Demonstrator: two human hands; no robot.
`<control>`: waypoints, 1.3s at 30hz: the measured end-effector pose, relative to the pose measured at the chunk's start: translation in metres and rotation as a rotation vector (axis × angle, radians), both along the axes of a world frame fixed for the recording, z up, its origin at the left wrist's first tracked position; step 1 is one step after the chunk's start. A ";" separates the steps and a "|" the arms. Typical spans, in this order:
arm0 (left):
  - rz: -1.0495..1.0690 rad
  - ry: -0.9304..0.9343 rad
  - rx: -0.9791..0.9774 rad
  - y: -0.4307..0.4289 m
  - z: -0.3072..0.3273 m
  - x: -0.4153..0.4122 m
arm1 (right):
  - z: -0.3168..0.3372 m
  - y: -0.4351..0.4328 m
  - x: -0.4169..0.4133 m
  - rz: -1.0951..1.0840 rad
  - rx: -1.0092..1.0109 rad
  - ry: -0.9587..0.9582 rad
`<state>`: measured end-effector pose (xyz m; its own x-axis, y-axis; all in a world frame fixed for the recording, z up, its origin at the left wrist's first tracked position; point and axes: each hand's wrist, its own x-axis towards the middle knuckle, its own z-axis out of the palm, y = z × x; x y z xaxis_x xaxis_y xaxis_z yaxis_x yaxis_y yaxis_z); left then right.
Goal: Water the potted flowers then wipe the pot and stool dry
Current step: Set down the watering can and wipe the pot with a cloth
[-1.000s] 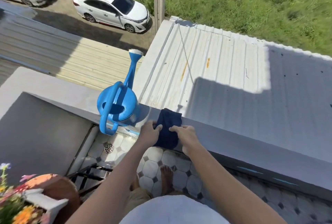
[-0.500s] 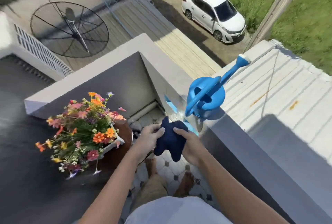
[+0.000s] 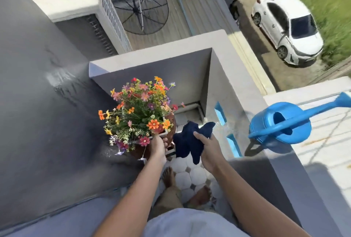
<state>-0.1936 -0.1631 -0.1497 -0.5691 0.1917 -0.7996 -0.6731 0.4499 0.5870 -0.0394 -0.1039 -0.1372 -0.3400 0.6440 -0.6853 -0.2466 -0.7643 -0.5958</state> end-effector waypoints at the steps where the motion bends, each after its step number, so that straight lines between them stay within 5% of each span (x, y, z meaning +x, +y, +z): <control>1: -0.008 0.006 -0.020 0.001 -0.003 -0.004 | -0.001 0.001 -0.004 0.012 0.007 -0.023; 13: -0.015 -0.188 -0.010 -0.014 -0.030 -0.028 | -0.002 0.011 -0.037 0.028 -0.206 -0.057; 22: -0.015 0.084 0.026 -0.010 -0.001 -0.063 | 0.013 -0.003 -0.060 0.021 -0.156 -0.046; 39: -0.342 0.125 0.331 -0.012 0.197 -0.039 | 0.143 -0.023 -0.066 0.058 0.809 -0.204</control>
